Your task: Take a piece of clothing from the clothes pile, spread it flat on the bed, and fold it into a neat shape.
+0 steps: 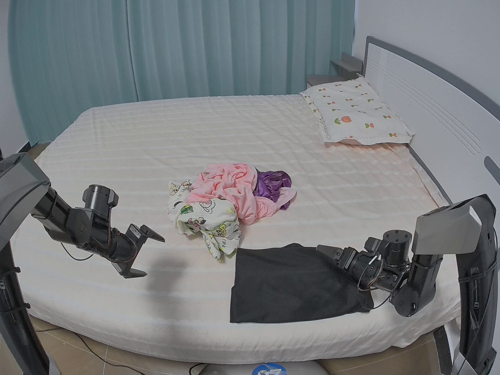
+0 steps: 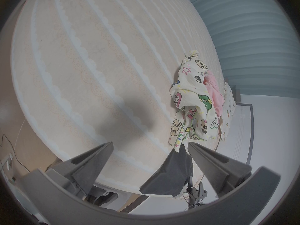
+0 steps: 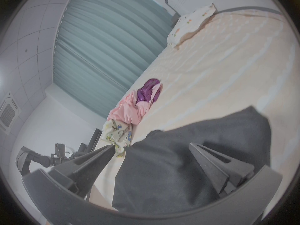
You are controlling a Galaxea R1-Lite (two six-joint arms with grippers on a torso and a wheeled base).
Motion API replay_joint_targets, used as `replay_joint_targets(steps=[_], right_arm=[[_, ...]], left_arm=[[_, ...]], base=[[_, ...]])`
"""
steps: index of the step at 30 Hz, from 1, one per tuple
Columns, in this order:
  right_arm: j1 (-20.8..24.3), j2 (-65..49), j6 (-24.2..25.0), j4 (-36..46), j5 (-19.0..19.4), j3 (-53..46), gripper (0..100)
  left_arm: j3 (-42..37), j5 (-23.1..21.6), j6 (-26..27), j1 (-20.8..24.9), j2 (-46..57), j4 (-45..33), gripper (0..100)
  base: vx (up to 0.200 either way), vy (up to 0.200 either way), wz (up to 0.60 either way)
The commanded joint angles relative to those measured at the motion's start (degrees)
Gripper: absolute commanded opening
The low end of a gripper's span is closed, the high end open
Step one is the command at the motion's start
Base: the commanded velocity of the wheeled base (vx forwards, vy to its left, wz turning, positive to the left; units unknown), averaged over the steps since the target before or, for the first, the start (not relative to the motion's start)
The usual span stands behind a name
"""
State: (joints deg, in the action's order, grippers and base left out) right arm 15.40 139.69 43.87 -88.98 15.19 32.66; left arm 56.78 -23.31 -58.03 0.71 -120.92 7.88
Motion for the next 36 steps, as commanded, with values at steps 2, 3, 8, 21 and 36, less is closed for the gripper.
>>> replay_joint_targets(steps=[2,3,8,21,36], right_arm=[[-2.3,-1.9,-0.2,-0.8,-0.1,-0.6,100],[-2.4,-1.9,-0.1,-0.8,-0.1,-0.8,100],[-2.0,-1.9,-0.3,-0.8,-0.1,-0.9,100],[6.3,-1.0,-1.1,-0.8,-1.5,-1.2,100],[10.6,6.6,-2.3,-0.9,-1.7,5.2,100]], left_arm=[[0.4,0.0,0.0,0.1,-0.2,0.0,100],[0.5,0.0,0.0,0.1,-0.2,0.0,100],[0.5,0.9,0.0,0.5,-0.3,0.0,100],[0.6,1.9,-0.2,1.0,-0.8,0.0,100],[0.4,2.0,-0.2,1.0,-0.7,0.1,100]], base=[[0.0,0.0,0.0],[0.0,-0.2,0.0],[0.0,-0.2,0.0],[0.0,-0.092,0.0],[0.0,0.0,0.0]])
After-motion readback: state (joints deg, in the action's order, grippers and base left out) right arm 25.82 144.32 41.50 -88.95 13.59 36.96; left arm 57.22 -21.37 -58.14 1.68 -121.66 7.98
